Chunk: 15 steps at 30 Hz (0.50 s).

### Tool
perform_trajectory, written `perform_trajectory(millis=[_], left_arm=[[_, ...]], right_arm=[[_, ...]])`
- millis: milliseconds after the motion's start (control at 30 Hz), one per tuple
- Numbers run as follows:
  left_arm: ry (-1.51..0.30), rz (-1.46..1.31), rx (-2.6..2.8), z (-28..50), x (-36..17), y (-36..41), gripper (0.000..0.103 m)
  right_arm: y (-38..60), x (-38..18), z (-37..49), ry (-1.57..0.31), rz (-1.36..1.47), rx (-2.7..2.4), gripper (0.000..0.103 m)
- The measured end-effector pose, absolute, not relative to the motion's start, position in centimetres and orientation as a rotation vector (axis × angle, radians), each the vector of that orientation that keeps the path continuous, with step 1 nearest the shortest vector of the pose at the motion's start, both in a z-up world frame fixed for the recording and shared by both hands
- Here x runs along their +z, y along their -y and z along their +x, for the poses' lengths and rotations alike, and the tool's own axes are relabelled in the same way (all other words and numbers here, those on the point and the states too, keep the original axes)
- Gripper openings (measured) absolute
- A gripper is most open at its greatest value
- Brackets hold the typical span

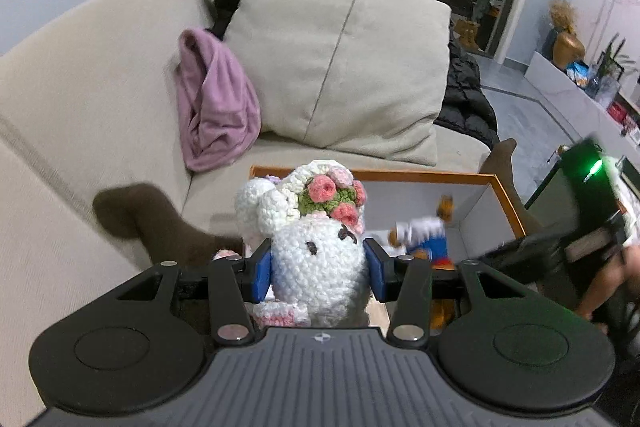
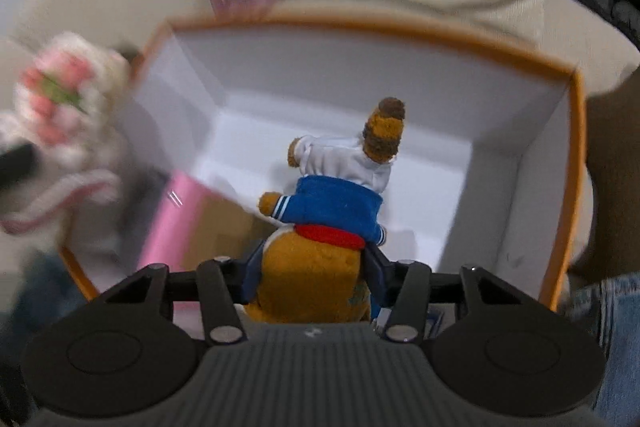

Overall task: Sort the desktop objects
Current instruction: 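Lift the bunny toward the shoebox with the left tool while the right tool lowers the bear inside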

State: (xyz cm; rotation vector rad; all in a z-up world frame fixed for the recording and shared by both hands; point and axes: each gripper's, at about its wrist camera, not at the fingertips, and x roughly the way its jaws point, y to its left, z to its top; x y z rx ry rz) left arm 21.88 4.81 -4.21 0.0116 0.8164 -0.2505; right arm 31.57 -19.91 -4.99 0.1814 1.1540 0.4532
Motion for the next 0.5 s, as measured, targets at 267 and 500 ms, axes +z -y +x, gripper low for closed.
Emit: perform_trajectory(millis=[267,500], left_arm=[[-0.842,0.104,-0.209,25.3,-6.9,-3.2,0.053],[-0.845,0.241,-0.181,26.7,-9.5,-1.5,0.053]], right_arm=[[18.9,-4.4,35.7,-1.040,0.411,0.533,0.054],[16.8,-6.9,37.9,-1.096,0.476,0.597,0.054]])
